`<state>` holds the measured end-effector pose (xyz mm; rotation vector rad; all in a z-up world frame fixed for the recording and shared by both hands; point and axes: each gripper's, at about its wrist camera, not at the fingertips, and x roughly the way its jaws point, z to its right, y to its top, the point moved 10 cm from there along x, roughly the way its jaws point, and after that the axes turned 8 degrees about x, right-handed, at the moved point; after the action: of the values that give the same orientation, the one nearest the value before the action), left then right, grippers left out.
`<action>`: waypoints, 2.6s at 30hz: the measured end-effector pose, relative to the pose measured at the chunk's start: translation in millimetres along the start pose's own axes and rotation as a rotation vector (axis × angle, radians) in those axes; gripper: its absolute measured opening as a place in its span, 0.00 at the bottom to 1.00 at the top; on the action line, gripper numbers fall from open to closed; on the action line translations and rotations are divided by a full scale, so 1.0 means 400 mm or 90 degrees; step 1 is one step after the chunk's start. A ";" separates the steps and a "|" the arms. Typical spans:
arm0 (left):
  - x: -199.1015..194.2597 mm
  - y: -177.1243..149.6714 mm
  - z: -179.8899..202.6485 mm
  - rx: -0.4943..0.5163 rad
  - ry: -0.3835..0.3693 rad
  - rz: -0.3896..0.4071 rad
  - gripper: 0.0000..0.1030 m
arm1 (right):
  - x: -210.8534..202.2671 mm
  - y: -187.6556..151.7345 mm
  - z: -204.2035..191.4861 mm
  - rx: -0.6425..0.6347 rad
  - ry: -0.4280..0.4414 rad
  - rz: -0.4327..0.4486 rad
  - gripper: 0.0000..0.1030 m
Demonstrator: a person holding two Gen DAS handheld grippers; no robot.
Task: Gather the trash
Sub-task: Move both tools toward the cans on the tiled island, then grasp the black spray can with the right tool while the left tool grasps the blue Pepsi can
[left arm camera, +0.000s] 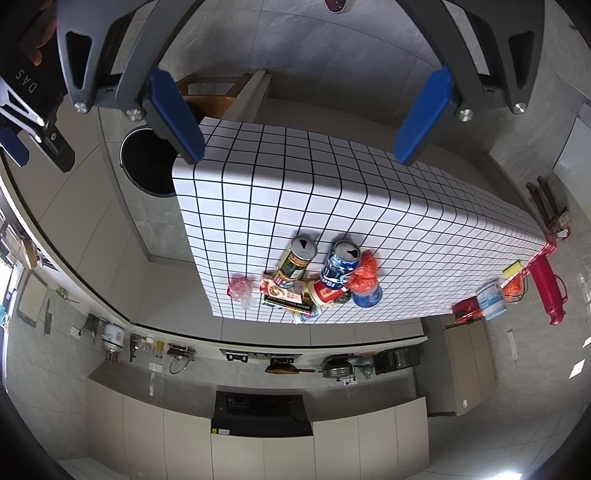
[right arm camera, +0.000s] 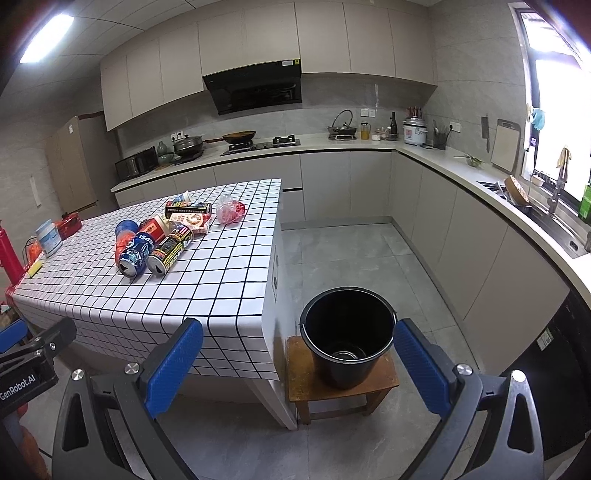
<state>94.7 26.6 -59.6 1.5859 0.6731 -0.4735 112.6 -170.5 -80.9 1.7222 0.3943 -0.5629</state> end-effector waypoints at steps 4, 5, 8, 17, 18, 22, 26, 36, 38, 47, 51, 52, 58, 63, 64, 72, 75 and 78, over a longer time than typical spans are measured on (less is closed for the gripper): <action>0.013 0.003 -0.015 0.003 0.003 -0.004 1.00 | 0.015 0.000 -0.019 -0.005 0.009 -0.003 1.00; 0.019 0.002 -0.018 0.003 0.001 -0.006 1.00 | 0.021 0.000 -0.026 -0.006 0.009 -0.006 1.00; 0.042 0.009 -0.036 0.004 -0.005 -0.008 1.00 | 0.035 0.001 -0.051 -0.005 0.010 -0.008 1.00; 0.135 0.043 -0.142 0.003 -0.027 -0.014 1.00 | 0.100 0.014 -0.164 -0.012 -0.012 -0.009 1.00; 0.148 0.048 -0.159 0.005 -0.028 -0.015 1.00 | 0.109 0.016 -0.180 -0.011 -0.013 -0.009 1.00; 0.201 0.065 -0.230 0.013 -0.021 -0.016 1.00 | 0.153 0.015 -0.250 0.010 -0.006 -0.019 1.00; 0.254 0.081 -0.280 0.023 -0.025 -0.024 1.00 | 0.191 0.011 -0.316 0.019 -0.013 -0.027 1.00; 0.365 0.127 -0.314 0.023 -0.027 -0.042 1.00 | 0.292 0.024 -0.388 0.012 -0.014 -0.057 1.00; 0.393 0.138 -0.313 0.016 -0.019 -0.047 1.00 | 0.326 0.037 -0.397 0.003 -0.005 -0.060 1.00; 0.484 0.192 -0.310 -0.003 0.012 -0.056 1.00 | 0.481 0.106 -0.423 -0.002 0.047 -0.081 1.00; 0.521 0.213 -0.322 -0.007 0.010 -0.057 1.00 | 0.536 0.125 -0.440 -0.002 0.052 -0.090 1.00; 0.534 0.218 -0.320 -0.001 0.003 -0.061 0.99 | 0.550 0.129 -0.446 0.001 0.053 -0.092 1.00; 0.618 0.250 -0.295 0.036 -0.066 -0.073 0.96 | 0.640 0.132 -0.497 0.009 0.036 -0.113 1.00; 0.692 0.267 -0.276 0.055 -0.125 -0.097 0.88 | 0.700 0.144 -0.537 0.023 0.016 -0.114 1.00; 0.700 0.268 -0.272 0.058 -0.134 -0.101 0.84 | 0.713 0.147 -0.545 0.025 0.013 -0.115 1.00; 0.744 0.250 -0.241 0.087 -0.199 -0.137 0.66 | 0.796 0.152 -0.589 0.048 0.009 -0.137 1.00; 0.742 0.253 -0.246 0.085 -0.208 -0.132 0.66 | 0.821 0.141 -0.614 0.045 0.016 -0.147 0.98; 0.741 0.254 -0.255 0.075 -0.217 -0.130 0.66 | 0.848 0.125 -0.644 0.034 0.026 -0.164 0.91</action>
<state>373.9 166.9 -164.3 1.5033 0.5535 -0.9259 459.8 56.4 -190.3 1.7484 0.6403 -0.7300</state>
